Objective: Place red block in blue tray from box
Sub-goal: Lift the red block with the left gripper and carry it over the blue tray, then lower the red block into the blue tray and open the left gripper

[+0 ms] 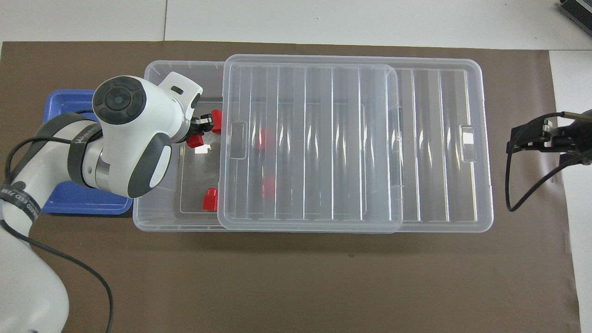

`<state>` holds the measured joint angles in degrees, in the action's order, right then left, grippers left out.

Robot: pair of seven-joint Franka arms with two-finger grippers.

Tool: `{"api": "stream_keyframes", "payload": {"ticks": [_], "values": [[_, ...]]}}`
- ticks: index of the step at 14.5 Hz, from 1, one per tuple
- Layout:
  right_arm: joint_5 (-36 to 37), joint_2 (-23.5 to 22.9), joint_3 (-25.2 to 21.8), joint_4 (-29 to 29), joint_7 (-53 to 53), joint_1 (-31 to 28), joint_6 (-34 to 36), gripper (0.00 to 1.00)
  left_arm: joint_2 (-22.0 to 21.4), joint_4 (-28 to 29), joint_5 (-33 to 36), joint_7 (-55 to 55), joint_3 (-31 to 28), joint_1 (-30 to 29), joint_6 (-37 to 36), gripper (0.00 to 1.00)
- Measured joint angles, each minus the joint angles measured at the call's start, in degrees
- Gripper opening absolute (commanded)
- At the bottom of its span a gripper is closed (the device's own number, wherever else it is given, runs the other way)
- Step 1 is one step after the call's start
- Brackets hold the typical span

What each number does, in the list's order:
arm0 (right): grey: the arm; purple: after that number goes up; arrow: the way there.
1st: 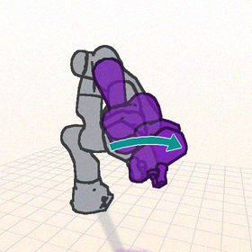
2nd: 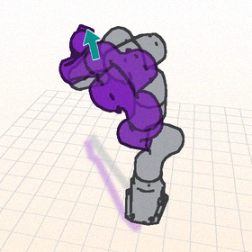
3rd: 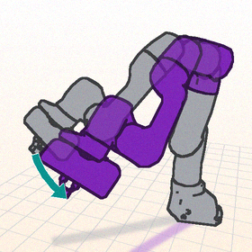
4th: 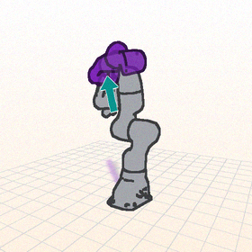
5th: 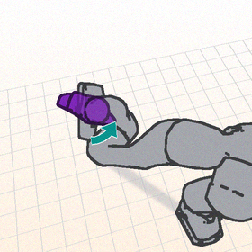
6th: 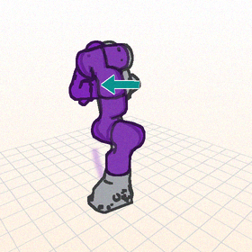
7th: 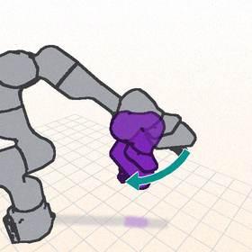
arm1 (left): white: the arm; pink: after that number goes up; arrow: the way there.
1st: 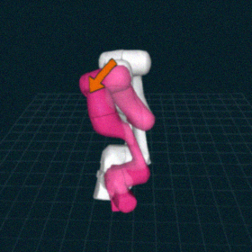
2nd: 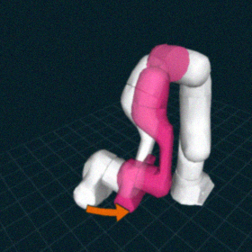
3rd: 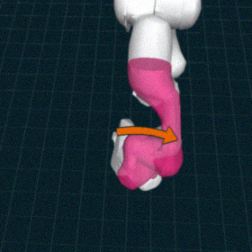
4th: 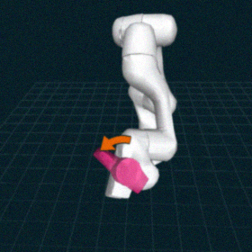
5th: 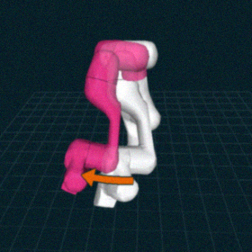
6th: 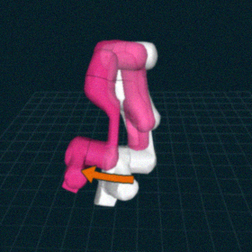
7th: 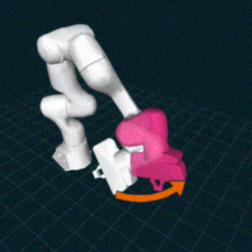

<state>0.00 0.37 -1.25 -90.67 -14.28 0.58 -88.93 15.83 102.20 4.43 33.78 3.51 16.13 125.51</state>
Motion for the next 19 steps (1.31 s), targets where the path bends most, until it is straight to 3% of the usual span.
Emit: {"api": "stream_keyframes", "payload": {"ticks": [7, 10, 15, 19], "values": [[0.0, -0.1, 0.0, -0.1, 0.1, 0.0, -0.9, 1.0, -1.7, -12.6, 0.2, -0.3, -0.7, -1.0, -17.1, 0.0], [0.0, -0.1, 0.0, -0.1, 0.1, 0.0, -0.9, 1.0, -1.8, -15.7, 0.3, -7.0, -0.8, -3.8, -21.7, 0.0], [0.0, -0.1, 0.0, -0.2, 0.1, 0.0, -0.9, 1.0, -1.7, -15.9, 0.3, -27.5, -1.1, -12.2, -23.3, 0.0], [0.0, -0.1, 0.0, -0.2, 0.1, 0.0, -1.0, 1.0, -1.8, -15.1, 0.3, -39.4, -1.2, -18.1, -18.1, 0.0]]}}
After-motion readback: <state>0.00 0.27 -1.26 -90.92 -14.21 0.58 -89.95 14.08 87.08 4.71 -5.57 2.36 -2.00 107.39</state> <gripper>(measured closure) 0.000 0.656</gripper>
